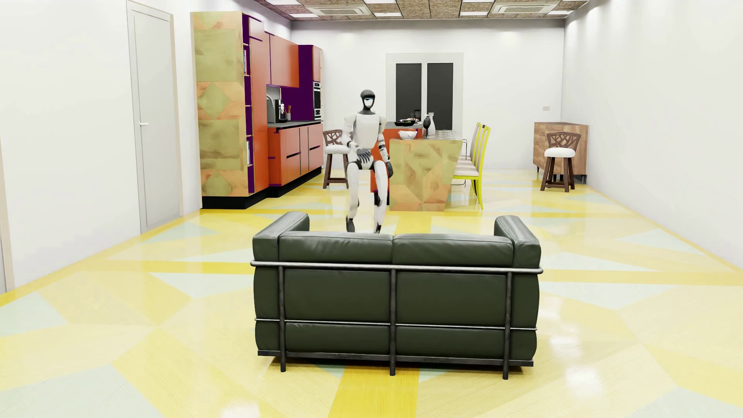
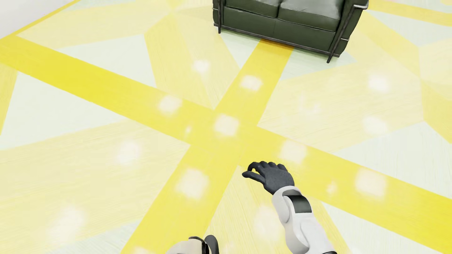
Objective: Go to the dark sofa
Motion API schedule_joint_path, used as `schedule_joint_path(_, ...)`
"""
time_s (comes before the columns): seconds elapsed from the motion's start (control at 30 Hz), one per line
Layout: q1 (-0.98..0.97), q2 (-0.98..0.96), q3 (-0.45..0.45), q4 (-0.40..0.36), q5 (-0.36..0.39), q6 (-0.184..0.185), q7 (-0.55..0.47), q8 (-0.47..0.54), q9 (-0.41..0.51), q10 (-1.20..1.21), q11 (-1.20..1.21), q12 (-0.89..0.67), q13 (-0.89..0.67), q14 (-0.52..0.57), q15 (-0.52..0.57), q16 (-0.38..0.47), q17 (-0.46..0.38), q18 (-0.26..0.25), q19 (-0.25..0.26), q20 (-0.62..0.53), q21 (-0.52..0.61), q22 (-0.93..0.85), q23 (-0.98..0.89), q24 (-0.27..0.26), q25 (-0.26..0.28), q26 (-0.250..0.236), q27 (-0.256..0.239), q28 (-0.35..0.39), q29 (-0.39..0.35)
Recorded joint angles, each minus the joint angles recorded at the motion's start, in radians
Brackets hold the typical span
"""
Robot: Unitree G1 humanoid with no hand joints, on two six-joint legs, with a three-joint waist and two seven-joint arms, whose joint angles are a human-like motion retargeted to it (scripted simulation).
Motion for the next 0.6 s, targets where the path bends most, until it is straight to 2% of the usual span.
schedule_joint_path(0.03, 0.039, -0.082, 0.000, 0.002, -0.029, -0.014, 0.018, 0.013, 0.003, 0.034, 0.191, -0.009, 0.029, -0.062, 0.095, -0.016, 0.006, -0.008, 0.067, 0.005, 0.017, -0.001, 0.032, 0.005, -0.057, -0.004, 0.017, 0.007, 0.003)
schedule_joint_path(0.07, 0.089, -0.168, -0.004, 0.000, -0.056, -0.026, 0.033, 0.026, 0.007, 0.042, 0.338, -0.024, 0.056, -0.110, 0.137, -0.024, 0.016, -0.018, 0.056, 0.003, 0.025, -0.005, 0.078, 0.012, -0.119, -0.012, 0.036, 0.016, -0.006)
schedule_joint_path(0.1, 0.146, -0.251, -0.012, -0.005, -0.085, -0.036, 0.040, 0.031, 0.009, 0.032, 0.437, -0.044, 0.089, -0.146, 0.094, -0.024, 0.036, -0.027, 0.022, -0.007, 0.013, -0.008, 0.133, 0.023, -0.166, -0.022, 0.057, 0.022, -0.025)
schedule_joint_path(0.13, 0.208, -0.325, -0.024, -0.012, -0.125, -0.043, 0.037, 0.018, 0.010, 0.009, 0.488, -0.070, 0.132, -0.172, 0.072, -0.015, 0.067, -0.037, -0.007, -0.023, -0.023, -0.014, 0.194, 0.037, -0.177, -0.033, 0.084, 0.022, -0.051)
schedule_joint_path(0.17, 0.266, -0.393, -0.039, -0.023, -0.175, -0.047, 0.027, -0.004, 0.010, -0.018, 0.492, -0.098, 0.176, -0.194, 0.074, -0.003, 0.101, -0.046, -0.025, -0.045, -0.082, -0.026, 0.256, 0.048, -0.151, -0.050, 0.111, 0.021, -0.073)
schedule_joint_path(0.2, 0.319, -0.453, -0.056, -0.037, -0.218, -0.050, 0.012, -0.028, 0.009, -0.043, 0.454, -0.124, 0.217, -0.216, 0.070, 0.008, 0.130, -0.057, -0.042, -0.067, -0.152, -0.050, 0.319, 0.051, -0.102, -0.070, 0.143, 0.020, -0.091)
schedule_joint_path(0.27, 0.412, -0.544, -0.089, -0.057, -0.264, -0.053, -0.019, -0.083, 0.005, -0.089, 0.251, -0.176, 0.279, -0.257, 0.035, 0.035, 0.155, -0.062, -0.083, -0.101, -0.264, -0.114, 0.436, 0.034, -0.012, -0.114, 0.194, 0.028, -0.096)
schedule_joint_path(0.3, 0.456, -0.565, -0.102, -0.063, -0.278, -0.053, -0.030, -0.126, 0.003, -0.114, 0.083, -0.198, 0.300, -0.278, 0.034, 0.046, 0.148, -0.069, -0.090, -0.110, -0.291, -0.151, 0.494, 0.013, -0.003, -0.130, 0.213, 0.035, -0.079)
schedule_joint_path(0.33, 0.499, -0.563, -0.112, -0.068, -0.283, -0.054, -0.037, -0.187, 0.000, -0.142, -0.130, -0.216, 0.316, -0.297, 0.061, 0.057, 0.135, -0.082, -0.082, -0.117, -0.299, -0.190, 0.552, -0.013, -0.016, -0.141, 0.222, 0.039, -0.053)
schedule_joint_path(0.4, 0.589, -0.540, -0.123, -0.076, -0.233, -0.051, -0.043, -0.260, -0.007, -0.206, -0.556, -0.233, 0.344, -0.313, 0.124, 0.071, 0.094, -0.097, -0.011, -0.114, -0.268, -0.253, 0.650, -0.063, -0.101, -0.144, 0.207, 0.041, 0.043)
schedule_joint_path(0.43, 0.632, -0.549, -0.126, -0.076, -0.202, -0.048, -0.039, -0.252, -0.008, -0.220, -0.646, -0.237, 0.354, -0.320, 0.123, 0.075, 0.074, -0.103, -0.010, -0.106, -0.241, -0.264, 0.678, -0.088, -0.159, -0.136, 0.180, 0.039, 0.099)
schedule_joint_path(0.47, 0.668, -0.556, -0.128, -0.072, -0.172, -0.044, -0.029, -0.233, -0.009, -0.212, -0.656, -0.239, 0.355, -0.323, 0.144, 0.080, 0.063, -0.107, -0.034, -0.095, -0.220, -0.257, 0.695, -0.112, -0.213, -0.113, 0.147, 0.032, 0.142)
schedule_joint_path(0.5, 0.697, -0.560, -0.130, -0.062, -0.145, -0.037, -0.017, -0.193, -0.008, -0.186, -0.608, -0.233, 0.352, -0.308, 0.192, 0.083, 0.059, -0.112, -0.100, -0.079, -0.219, -0.237, 0.701, -0.132, -0.247, -0.086, 0.116, 0.025, 0.166)
schedule_joint_path(0.53, 0.720, -0.561, -0.132, -0.050, -0.130, -0.028, -0.005, -0.165, -0.007, -0.137, -0.531, -0.225, 0.349, -0.269, 0.209, 0.082, 0.066, -0.111, -0.143, -0.065, -0.238, -0.200, 0.696, -0.142, -0.264, -0.051, 0.102, 0.016, 0.171)
schedule_joint_path(0.6, 0.690, -0.541, -0.136, 0.003, -0.120, -0.002, 0.014, -0.166, -0.002, 0.074, -0.396, -0.208, 0.331, -0.123, 0.135, 0.078, 0.100, -0.094, -0.176, -0.052, -0.302, -0.077, 0.679, -0.136, -0.266, 0.025, 0.101, -0.008, 0.123)
